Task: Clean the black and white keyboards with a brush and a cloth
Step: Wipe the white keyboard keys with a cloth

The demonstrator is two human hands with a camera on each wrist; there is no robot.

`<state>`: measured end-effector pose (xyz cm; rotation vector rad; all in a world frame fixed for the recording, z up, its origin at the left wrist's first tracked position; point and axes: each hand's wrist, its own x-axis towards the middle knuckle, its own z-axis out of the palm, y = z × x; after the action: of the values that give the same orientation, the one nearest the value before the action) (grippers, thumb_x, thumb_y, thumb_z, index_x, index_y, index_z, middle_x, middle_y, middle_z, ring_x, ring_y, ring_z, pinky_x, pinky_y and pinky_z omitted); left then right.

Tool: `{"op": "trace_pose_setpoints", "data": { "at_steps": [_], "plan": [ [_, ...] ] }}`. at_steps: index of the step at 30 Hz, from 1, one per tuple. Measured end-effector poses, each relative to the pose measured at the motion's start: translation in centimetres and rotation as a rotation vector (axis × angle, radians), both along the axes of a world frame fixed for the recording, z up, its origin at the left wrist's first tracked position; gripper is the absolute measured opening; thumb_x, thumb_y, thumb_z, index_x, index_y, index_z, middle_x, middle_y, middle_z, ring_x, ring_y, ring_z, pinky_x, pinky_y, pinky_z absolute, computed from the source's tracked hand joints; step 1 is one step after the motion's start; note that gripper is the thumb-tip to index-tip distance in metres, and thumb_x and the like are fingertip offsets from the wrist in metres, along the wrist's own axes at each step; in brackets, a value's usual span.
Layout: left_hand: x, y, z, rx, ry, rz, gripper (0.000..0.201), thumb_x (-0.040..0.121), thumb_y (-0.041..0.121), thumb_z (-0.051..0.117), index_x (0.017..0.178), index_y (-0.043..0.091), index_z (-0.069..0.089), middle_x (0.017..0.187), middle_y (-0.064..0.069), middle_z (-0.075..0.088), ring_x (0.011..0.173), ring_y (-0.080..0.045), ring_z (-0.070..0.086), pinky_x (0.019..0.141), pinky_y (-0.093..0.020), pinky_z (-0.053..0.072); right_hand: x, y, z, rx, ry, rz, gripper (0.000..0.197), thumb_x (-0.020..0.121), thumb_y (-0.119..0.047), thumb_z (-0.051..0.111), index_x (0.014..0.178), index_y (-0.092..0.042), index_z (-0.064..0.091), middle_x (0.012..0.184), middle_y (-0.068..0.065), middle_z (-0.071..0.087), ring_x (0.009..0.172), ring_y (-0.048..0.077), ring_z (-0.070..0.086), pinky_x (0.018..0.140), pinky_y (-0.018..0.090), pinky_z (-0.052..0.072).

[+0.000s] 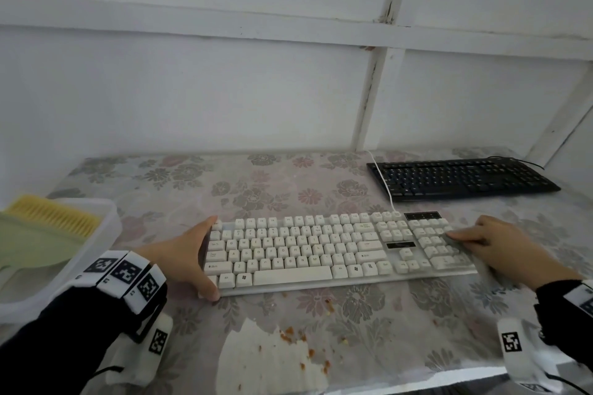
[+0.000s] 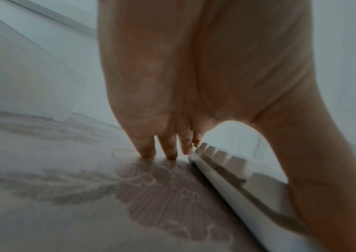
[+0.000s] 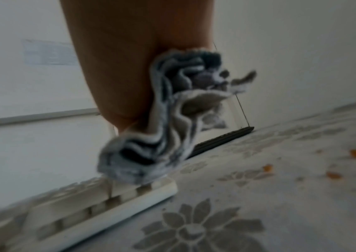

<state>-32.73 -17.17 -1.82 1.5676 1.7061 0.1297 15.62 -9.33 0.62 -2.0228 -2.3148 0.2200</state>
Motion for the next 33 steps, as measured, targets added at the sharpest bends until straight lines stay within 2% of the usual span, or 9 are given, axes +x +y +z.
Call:
{"op": "trace_pose_setpoints", "data": {
  "at_steps": [4, 9, 15, 18, 22, 26, 28, 30, 33],
  "plan": [
    [0.1, 0.0, -0.1, 0.002, 0.0, 0.018, 0.161, 0.03, 0.047, 0.094, 0.15, 0.026, -0.011, 0.152, 0.006, 0.024, 0.13, -0.01, 0.032, 0.11, -0.027, 0.028, 0.6, 0.7, -0.3, 0.043, 0.017, -0.086, 0.024, 0.093, -0.027, 0.056, 0.112, -0.03, 0.069, 0.078, -0.002, 0.042, 0.076, 0.018, 0.047, 0.07, 0.03, 0.034],
    [0.1, 0.0, 0.1, -0.011, 0.004, 0.005, 0.17, 0.014, 0.063, 0.084, 0.15, 0.027, -0.012, 0.153, 0.006, 0.023, 0.133, -0.012, 0.032, 0.112, -0.03, 0.028, 2.3, 0.5, -0.5, 0.021, -0.024, -0.194, 0.027, 0.094, -0.022, 0.055, 0.117, -0.027, 0.068, 0.074, -0.006, 0.039, 0.075, 0.018, 0.042, 0.063, 0.026, 0.03],
    [0.1, 0.0, 0.0, 0.002, -0.002, 0.003, 0.168, 0.016, 0.061, 0.084, 0.15, 0.026, -0.011, 0.154, 0.006, 0.021, 0.135, -0.012, 0.029, 0.112, -0.028, 0.026, -1.4, -0.6, 0.2, 0.053, 0.104, -0.024, 0.025, 0.093, -0.024, 0.057, 0.113, -0.037, 0.066, 0.083, -0.001, 0.047, 0.076, 0.015, 0.05, 0.066, 0.027, 0.032],
    [0.2, -0.2, 0.1, 0.003, 0.001, -0.005, 0.17, 0.014, 0.064, 0.082, 0.151, 0.025, -0.011, 0.155, 0.005, 0.019, 0.137, -0.012, 0.027, 0.111, -0.027, 0.024, -2.1, -0.4, -0.9, 0.038, 0.051, 0.062, 0.026, 0.093, -0.027, 0.056, 0.114, -0.038, 0.066, 0.081, -0.004, 0.045, 0.075, 0.013, 0.049, 0.068, 0.026, 0.036],
    [0.3, -0.1, 0.2, 0.007, -0.01, -0.001, 0.17, 0.014, 0.063, 0.083, 0.15, 0.025, -0.012, 0.155, 0.006, 0.02, 0.136, -0.011, 0.028, 0.11, -0.026, 0.025, -0.2, 0.1, -0.8, 0.045, 0.042, -0.052, 0.026, 0.094, -0.026, 0.055, 0.115, -0.032, 0.068, 0.079, -0.003, 0.043, 0.07, 0.013, 0.046, 0.06, 0.021, 0.031],
    [0.5, -0.3, 0.3, 0.01, -0.024, 0.002, 0.167, 0.02, 0.057, 0.086, 0.15, 0.023, -0.013, 0.153, 0.005, 0.021, 0.124, -0.005, 0.029, 0.105, -0.022, 0.026, 0.0, 0.5, -0.6, 0.031, -0.016, -0.104, 0.027, 0.095, -0.025, 0.052, 0.116, -0.032, 0.068, 0.081, -0.001, 0.044, 0.078, 0.02, 0.051, 0.068, 0.029, 0.034],
    [0.5, -0.3, 0.2, 0.009, -0.021, 0.009, 0.163, 0.027, 0.05, 0.089, 0.15, 0.023, -0.013, 0.153, 0.006, 0.021, 0.123, -0.005, 0.029, 0.104, -0.021, 0.026, -1.0, 0.5, -0.2, 0.064, -0.008, -0.143, 0.027, 0.096, -0.026, 0.051, 0.116, -0.03, 0.068, 0.08, -0.003, 0.042, 0.075, 0.019, 0.051, 0.065, 0.03, 0.035],
    [0.4, -0.3, 0.2, 0.003, -0.014, 0.01, 0.167, 0.021, 0.057, 0.086, 0.15, 0.025, -0.014, 0.154, 0.006, 0.021, 0.13, -0.009, 0.03, 0.108, -0.024, 0.026, -3.1, 0.2, 0.4, 0.111, 0.053, -0.128, 0.025, 0.094, -0.031, 0.055, 0.114, -0.029, 0.07, 0.078, -0.004, 0.043, 0.068, 0.014, 0.049, 0.063, 0.03, 0.036],
    [0.3, -0.3, 0.3, -0.002, -0.021, -0.003, 0.173, 0.013, 0.065, 0.082, 0.15, 0.026, -0.016, 0.155, 0.007, 0.019, 0.136, -0.012, 0.028, 0.111, -0.027, 0.025, -8.2, -1.0, 1.8, 0.061, 0.157, 0.068, 0.029, 0.09, -0.044, 0.055, 0.116, -0.035, 0.066, 0.076, -0.008, 0.045, 0.067, 0.005, 0.045, 0.058, 0.021, 0.033]
  ]
}}
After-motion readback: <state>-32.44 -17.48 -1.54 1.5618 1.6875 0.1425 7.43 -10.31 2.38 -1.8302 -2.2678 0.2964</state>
